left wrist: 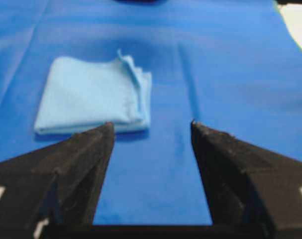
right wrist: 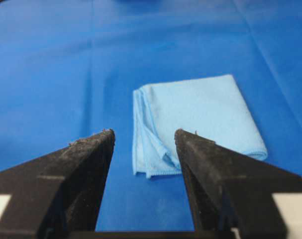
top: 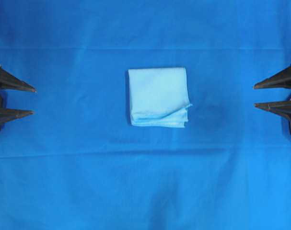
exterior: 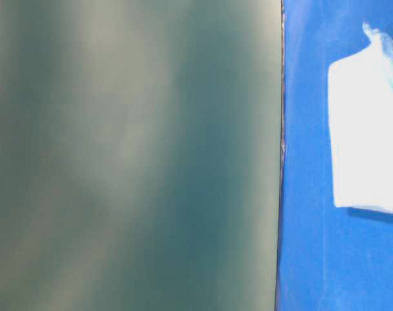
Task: Fold a vertical towel.
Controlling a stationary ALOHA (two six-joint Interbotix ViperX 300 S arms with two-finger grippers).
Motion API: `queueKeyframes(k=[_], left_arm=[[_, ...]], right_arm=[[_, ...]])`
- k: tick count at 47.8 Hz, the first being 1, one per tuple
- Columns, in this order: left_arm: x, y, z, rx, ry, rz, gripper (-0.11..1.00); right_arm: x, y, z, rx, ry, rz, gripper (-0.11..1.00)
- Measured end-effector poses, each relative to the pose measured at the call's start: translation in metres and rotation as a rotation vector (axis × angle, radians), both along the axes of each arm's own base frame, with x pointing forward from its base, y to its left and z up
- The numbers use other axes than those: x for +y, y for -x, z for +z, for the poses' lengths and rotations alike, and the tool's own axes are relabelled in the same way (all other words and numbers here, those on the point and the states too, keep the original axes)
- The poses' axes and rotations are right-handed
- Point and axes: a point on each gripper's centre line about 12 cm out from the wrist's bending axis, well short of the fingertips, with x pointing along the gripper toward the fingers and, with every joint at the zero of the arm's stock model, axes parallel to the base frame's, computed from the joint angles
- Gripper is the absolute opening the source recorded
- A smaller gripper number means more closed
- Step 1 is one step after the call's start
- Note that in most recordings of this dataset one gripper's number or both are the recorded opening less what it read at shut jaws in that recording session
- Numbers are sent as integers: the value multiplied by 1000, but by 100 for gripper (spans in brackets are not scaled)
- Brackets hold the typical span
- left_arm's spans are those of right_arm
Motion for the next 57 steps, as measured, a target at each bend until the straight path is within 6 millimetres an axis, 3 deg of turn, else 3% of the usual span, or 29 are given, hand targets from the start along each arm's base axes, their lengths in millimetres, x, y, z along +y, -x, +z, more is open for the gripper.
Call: queueKeyframes(k=[57], left_arm=[[0, 3, -2, -6, 0, 0, 60]], right_arm=[[0, -2, -4, 6, -2, 1, 58]])
